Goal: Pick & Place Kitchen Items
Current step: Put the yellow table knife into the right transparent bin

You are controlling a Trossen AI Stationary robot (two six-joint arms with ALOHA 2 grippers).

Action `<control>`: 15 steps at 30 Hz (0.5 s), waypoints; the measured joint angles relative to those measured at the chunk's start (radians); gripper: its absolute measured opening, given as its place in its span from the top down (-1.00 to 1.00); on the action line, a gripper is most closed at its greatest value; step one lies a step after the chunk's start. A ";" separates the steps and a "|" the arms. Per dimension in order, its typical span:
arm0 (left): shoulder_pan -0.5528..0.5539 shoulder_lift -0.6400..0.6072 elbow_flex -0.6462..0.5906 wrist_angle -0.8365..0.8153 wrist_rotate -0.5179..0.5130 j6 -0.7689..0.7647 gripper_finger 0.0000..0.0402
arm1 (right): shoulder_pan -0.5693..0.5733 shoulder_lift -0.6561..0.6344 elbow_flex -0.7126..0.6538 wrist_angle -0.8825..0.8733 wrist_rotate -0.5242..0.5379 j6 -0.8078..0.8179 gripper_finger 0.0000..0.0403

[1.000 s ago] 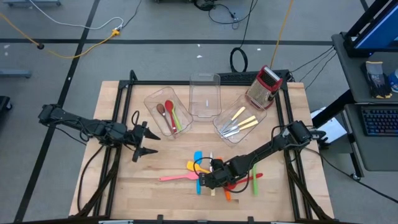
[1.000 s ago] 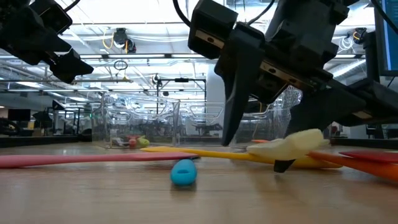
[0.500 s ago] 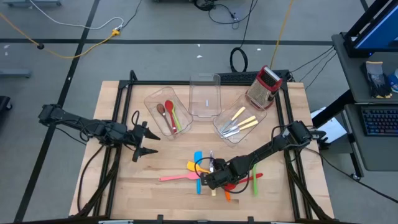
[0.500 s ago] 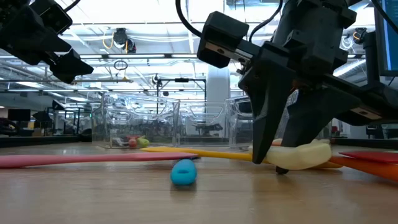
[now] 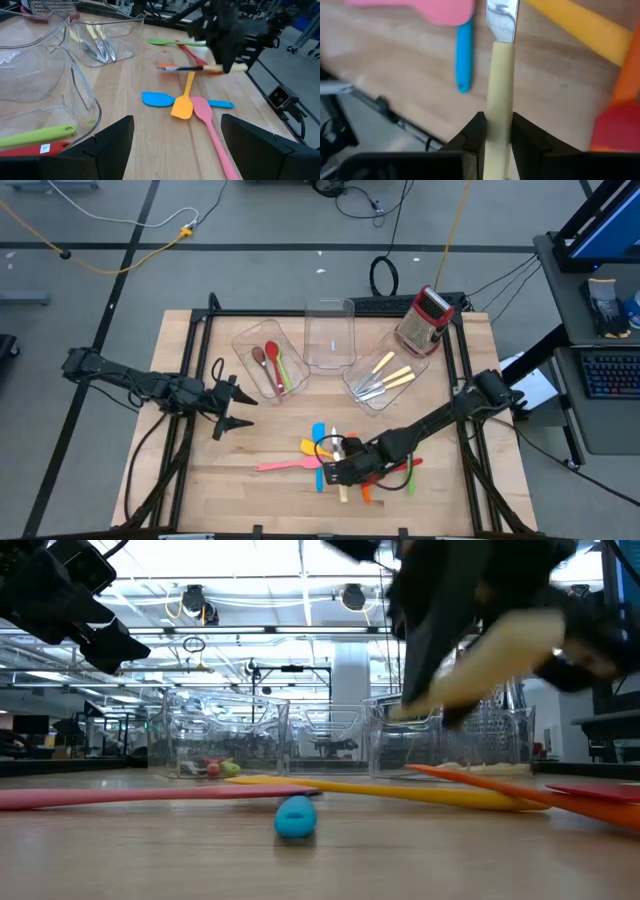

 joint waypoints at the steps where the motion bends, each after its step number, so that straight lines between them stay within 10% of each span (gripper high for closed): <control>1: 0.000 0.000 0.000 0.000 0.000 0.000 -0.52 | 0.003 -0.018 0.000 -0.007 0.005 -0.019 0.71; 15: 0.000 0.000 0.000 0.013 -0.001 -0.002 -0.52 | -0.007 -0.281 0.000 -0.135 0.323 -0.440 0.71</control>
